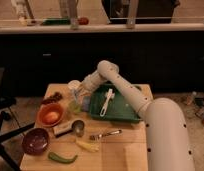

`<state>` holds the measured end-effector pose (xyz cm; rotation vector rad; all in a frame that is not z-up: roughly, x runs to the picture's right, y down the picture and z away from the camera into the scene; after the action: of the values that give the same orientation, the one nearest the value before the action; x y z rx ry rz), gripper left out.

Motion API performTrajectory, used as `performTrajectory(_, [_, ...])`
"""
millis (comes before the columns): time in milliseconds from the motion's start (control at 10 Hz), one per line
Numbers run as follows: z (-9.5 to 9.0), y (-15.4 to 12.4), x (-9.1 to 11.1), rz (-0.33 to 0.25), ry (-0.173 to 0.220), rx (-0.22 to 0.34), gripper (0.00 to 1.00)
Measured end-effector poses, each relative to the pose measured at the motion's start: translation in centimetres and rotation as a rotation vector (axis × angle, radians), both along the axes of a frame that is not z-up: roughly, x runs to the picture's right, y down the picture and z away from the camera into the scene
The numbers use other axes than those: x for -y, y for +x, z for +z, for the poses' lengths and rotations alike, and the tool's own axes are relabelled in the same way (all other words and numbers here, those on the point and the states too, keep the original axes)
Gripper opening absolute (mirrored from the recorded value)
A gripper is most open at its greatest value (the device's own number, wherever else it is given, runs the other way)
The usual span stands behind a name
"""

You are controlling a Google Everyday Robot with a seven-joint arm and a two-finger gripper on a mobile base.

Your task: Place towel in paper cup

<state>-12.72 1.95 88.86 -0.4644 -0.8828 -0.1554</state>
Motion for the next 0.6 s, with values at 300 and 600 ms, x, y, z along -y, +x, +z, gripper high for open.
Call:
performTrajectory(300, [0.2, -0.5, 0.2, 0.008, 0.009, -0.006, 0.00])
performTrajectory(600, [0.5, -1.0, 1.1, 0.030, 0.033, -0.006, 0.00])
